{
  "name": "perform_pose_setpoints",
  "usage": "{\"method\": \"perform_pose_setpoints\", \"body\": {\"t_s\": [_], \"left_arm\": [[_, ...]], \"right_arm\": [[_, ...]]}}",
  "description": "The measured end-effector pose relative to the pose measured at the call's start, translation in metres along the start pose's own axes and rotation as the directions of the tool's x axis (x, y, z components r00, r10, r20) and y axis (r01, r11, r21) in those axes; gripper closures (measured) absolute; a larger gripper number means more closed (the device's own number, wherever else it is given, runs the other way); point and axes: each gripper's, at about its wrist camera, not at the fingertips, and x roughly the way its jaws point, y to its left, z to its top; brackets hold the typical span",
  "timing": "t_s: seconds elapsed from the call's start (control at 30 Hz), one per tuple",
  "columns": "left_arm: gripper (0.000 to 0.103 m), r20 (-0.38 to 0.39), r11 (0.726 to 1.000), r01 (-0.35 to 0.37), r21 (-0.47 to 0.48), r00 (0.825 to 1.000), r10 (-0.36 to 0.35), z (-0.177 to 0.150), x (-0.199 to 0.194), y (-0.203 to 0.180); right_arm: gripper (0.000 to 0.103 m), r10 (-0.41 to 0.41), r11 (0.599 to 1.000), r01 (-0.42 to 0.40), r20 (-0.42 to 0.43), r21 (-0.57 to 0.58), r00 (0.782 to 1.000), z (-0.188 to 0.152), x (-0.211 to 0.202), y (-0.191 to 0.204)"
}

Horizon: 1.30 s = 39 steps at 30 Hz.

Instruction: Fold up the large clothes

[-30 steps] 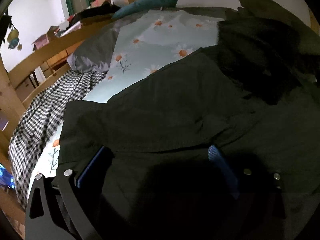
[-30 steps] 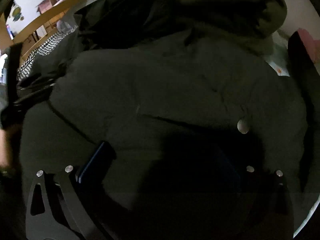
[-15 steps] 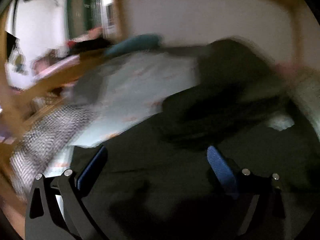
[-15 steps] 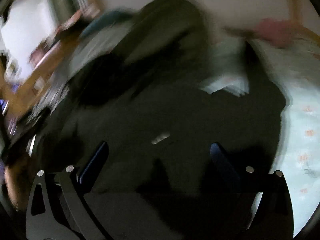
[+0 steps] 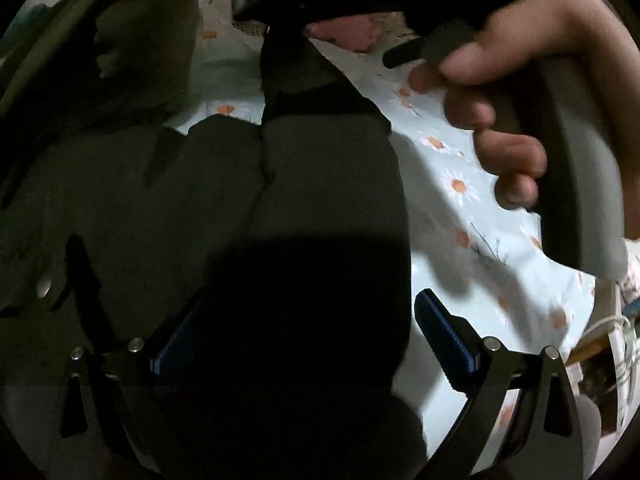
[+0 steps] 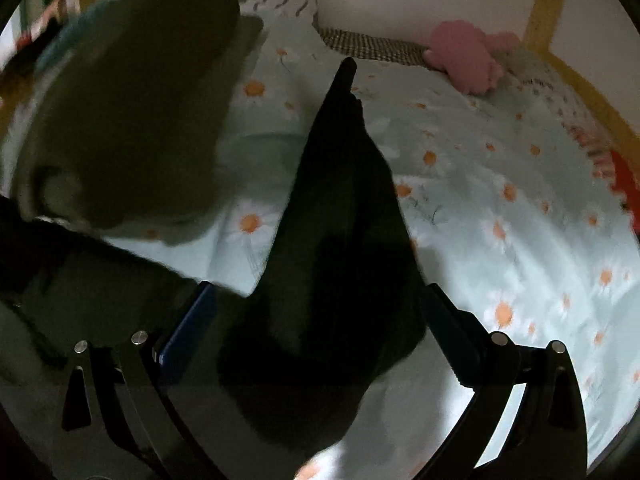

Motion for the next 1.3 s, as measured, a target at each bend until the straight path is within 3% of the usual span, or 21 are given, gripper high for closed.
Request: {"method": "perform_pose_setpoints", "body": {"t_s": [0.07, 0.13, 0.17, 0.2, 0.23, 0.27, 0.37, 0.47, 0.57, 0.63, 0.77, 0.87, 0.97, 1.0, 1.03, 1.07, 1.1, 1.2, 1.23, 1.27, 1.3], "left_arm": [[0.006, 0.029, 0.993, 0.118, 0.011, 0.992, -0.119, 0.003, 0.000, -0.003], [0.006, 0.030, 0.993, 0.076, 0.088, 0.996, -0.079, -0.006, 0.007, -0.012], [0.006, 0.019, 0.991, 0.024, 0.134, 0.999, -0.027, -0.013, 0.016, -0.019], [0.006, 0.025, 0.986, -0.015, 0.167, 1.000, 0.011, -0.016, 0.020, -0.025], [0.006, 0.031, 0.983, -0.033, 0.183, 0.999, 0.028, -0.016, 0.021, -0.029], [0.006, 0.034, 0.978, -0.058, 0.198, 0.998, 0.052, -0.016, 0.022, -0.031], [0.006, 0.049, 0.975, -0.073, 0.210, 0.997, 0.064, -0.016, 0.023, -0.034], [0.006, 0.083, 0.987, 0.014, 0.158, 0.996, -0.027, -0.016, 0.012, -0.024], [0.006, 0.104, 0.980, 0.185, 0.070, 0.976, -0.192, -0.017, -0.013, -0.009], [0.006, 0.113, 0.960, 0.275, 0.053, 0.954, -0.279, -0.014, -0.038, -0.010], [0.006, 0.100, 0.906, 0.421, 0.047, 0.900, -0.423, 0.011, -0.073, -0.032], [0.006, 0.142, 0.922, 0.386, 0.022, 0.912, -0.385, 0.038, -0.073, -0.051], [0.006, 0.062, 0.975, 0.206, 0.079, 0.975, -0.211, 0.049, -0.020, -0.084], [0.006, 0.015, 0.981, 0.158, 0.114, 0.987, -0.161, 0.043, 0.003, -0.093], [0.006, -0.098, 0.983, 0.088, 0.160, 0.992, -0.073, 0.034, 0.047, -0.097], [0.005, -0.144, 0.981, 0.031, 0.190, 0.990, -0.004, 0.025, 0.070, -0.097], [0.005, -0.092, 0.974, -0.007, 0.228, 0.995, 0.029, 0.013, 0.068, -0.104], [0.005, -0.066, 0.973, -0.017, 0.231, 0.997, 0.033, 0.010, 0.067, -0.105], [0.005, -0.069, 0.975, -0.006, 0.221, 0.997, 0.022, 0.011, 0.067, -0.103], [0.005, -0.070, 0.975, -0.007, 0.223, 0.997, 0.023, 0.012, 0.064, -0.106], [0.005, -0.070, 0.973, -0.013, 0.230, 0.997, 0.029, 0.011, 0.064, -0.107]], "right_arm": [[0.003, -0.036, 0.999, 0.036, -0.049, -0.006, 0.998, 0.004, 0.008, -0.001], [0.010, -0.013, 1.000, 0.015, -0.099, 0.018, 0.995, 0.007, 0.029, -0.009], [0.037, 0.039, 0.999, -0.035, -0.117, 0.037, 0.992, 0.007, 0.037, -0.012], [0.050, 0.124, 0.991, -0.116, -0.137, 0.063, 0.983, 0.005, 0.042, -0.015], [0.074, 0.160, 0.985, -0.151, -0.126, 0.078, 0.979, 0.005, 0.040, -0.017], [0.089, 0.189, 0.979, -0.180, -0.097, 0.097, 0.977, 0.004, 0.033, -0.021], [0.096, 0.288, 0.931, -0.295, 0.068, 0.212, 0.955, -0.007, -0.006, -0.049], [0.097, 0.360, 0.846, -0.427, 0.248, 0.320, 0.899, -0.048, -0.055, -0.101], [0.098, 0.381, 0.749, -0.509, 0.353, 0.424, 0.855, -0.118, -0.085, -0.162], [0.098, 0.377, 0.694, -0.526, 0.374, 0.491, 0.847, -0.168, -0.088, -0.197], [0.098, 0.387, 0.641, -0.488, 0.299, 0.592, 0.872, -0.263, -0.064, -0.234], [0.096, 0.396, 0.611, -0.488, 0.294, 0.623, 0.870, -0.305, -0.056, -0.232], [0.091, 0.381, 0.580, -0.554, 0.402, 0.597, 0.832, -0.300, -0.075, -0.237], [0.090, 0.367, 0.575, -0.543, 0.400, 0.612, 0.840, -0.297, -0.074, -0.236], [0.088, 0.361, 0.571, -0.525, 0.381, 0.631, 0.851, -0.297, -0.070, -0.235], [0.084, 0.354, 0.558, -0.495, 0.348, 0.666, 0.868, -0.297, -0.062, -0.236], [0.082, 0.354, 0.538, -0.484, 0.336, 0.690, 0.873, -0.299, -0.057, -0.238], [0.073, 0.310, 0.359, -0.533, 0.441, 0.767, 0.843, -0.320, -0.059, -0.258], [0.062, 0.265, 0.305, -0.551, 0.487, 0.777, 0.832, -0.330, -0.064, -0.264], [0.039, 0.223, 0.264, -0.575, 0.531, 0.774, 0.817, -0.336, -0.068, -0.269], [0.031, 0.181, 0.223, -0.612, 0.584, 0.759, 0.791, -0.342, -0.072, -0.274]]}}
